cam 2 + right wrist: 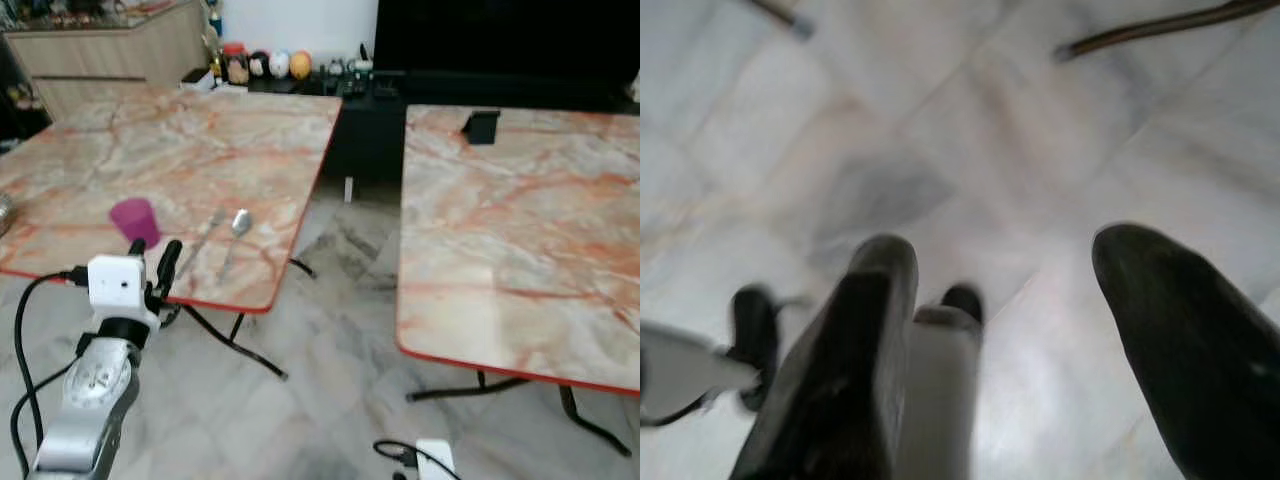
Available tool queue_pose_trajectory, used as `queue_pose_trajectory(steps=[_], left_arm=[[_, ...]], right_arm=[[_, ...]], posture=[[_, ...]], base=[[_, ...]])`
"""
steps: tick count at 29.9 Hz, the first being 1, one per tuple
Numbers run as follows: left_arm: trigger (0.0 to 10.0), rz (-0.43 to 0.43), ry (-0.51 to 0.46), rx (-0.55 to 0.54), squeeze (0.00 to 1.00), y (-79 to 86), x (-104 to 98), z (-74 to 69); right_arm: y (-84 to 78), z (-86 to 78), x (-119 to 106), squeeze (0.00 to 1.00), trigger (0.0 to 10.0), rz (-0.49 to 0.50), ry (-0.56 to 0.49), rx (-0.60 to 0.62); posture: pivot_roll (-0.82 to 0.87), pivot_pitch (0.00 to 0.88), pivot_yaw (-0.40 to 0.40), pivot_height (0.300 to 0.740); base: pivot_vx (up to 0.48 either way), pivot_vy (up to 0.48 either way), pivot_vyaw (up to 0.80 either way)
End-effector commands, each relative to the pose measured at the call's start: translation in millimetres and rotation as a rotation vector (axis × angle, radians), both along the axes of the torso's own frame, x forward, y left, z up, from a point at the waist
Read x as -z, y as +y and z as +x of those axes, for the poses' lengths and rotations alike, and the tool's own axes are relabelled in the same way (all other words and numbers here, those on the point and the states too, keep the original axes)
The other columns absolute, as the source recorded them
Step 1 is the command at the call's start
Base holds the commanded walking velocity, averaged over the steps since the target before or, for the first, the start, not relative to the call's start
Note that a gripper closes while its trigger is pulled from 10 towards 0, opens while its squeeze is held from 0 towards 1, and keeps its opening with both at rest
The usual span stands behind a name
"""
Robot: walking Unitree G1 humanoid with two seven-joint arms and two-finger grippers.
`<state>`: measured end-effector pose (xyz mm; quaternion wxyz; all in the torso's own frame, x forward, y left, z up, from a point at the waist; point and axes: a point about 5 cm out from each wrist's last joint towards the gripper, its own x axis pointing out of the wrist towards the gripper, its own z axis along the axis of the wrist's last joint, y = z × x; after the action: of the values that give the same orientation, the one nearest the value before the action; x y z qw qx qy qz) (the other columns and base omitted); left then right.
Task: Setting the table
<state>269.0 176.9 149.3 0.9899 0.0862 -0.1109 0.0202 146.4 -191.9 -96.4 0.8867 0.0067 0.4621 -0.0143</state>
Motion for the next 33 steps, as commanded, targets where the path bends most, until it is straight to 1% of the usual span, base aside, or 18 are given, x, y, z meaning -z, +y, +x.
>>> queue_pose_trajectory(steps=[1,4,8,13,16,20,24,25,29,33], left_arm=[[10.0,0.019,-0.006,-0.005,0.0,0.9,-2.9,0.1],[10.0,0.019,-0.004,-0.007,0.0,1.0,-2.6,0.0],[10.0,0.017,-0.005,-0.014,0.0,2.1,-2.7,0.1],[10.0,0.017,-0.007,-0.022,0.0,4.7,-3.1,0.4],[10.0,0.016,-0.006,-0.028,0.0,5.9,-2.6,0.1],[10.0,0.016,-0.006,-0.031,0.0,6.4,-2.5,0.1],[10.0,0.014,-0.009,-0.034,0.0,6.9,-2.9,0.0],[10.0,0.014,-0.009,-0.035,0.0,7.1,-2.8,0.0],[10.0,0.013,-0.007,-0.036,0.0,7.8,-2.6,0.0],[10.0,0.013,-0.006,-0.037,0.0,8.3,-2.5,0.0]], right_arm=[[4.1,-1.3,1.1,0.0,10.0,0.011,0.006,0.003],[5.4,-2.2,1.6,0.0,10.0,0.011,0.009,0.003],[12.3,-3.5,3.1,0.0,10.0,0.015,0.018,-0.001],[16.5,-0.4,2.5,0.0,10.0,0.017,0.014,-0.002],[10.2,0.2,1.6,0.0,10.0,0.012,0.012,0.005],[6.0,-0.4,1.3,0.0,10.0,0.011,0.012,0.01],[-1.1,-4.3,1.9,0.0,10.0,0.013,0.022,0.028],[-2.1,-4.9,2.0,0.0,10.0,0.014,0.024,0.03],[-3.8,-5.6,2.1,0.0,10.0,0.009,0.029,0.027],[-3.6,-4.2,1.4,0.0,10.0,0.008,0.018,0.025]], posture=[[0.0,0.0,0.018,0.74],[0.01,0.0,0.017,0.74],[0.01,0.0,0.014,0.74],[0.01,0.0,0.01,0.74],[0.01,0.0,0.008,0.74],[0.01,0.0,0.006,0.74],[0.01,0.0,0.004,0.74],[0.01,0.0,0.005,0.74],[0.01,0.0,0.005,0.74],[0.01,0.0,0.011,0.74]], base=[[0.0,0.349,0.0],[0.0,0.346,0.0],[0.0,0.348,0.0],[0.0,0.348,0.0],[0.0,0.35,0.0],[0.0,0.351,0.0],[0.0,0.351,0.0],[0.0,0.349,-0.73],[0.0,0.351,-0.76],[0.0,0.352,0.0]])
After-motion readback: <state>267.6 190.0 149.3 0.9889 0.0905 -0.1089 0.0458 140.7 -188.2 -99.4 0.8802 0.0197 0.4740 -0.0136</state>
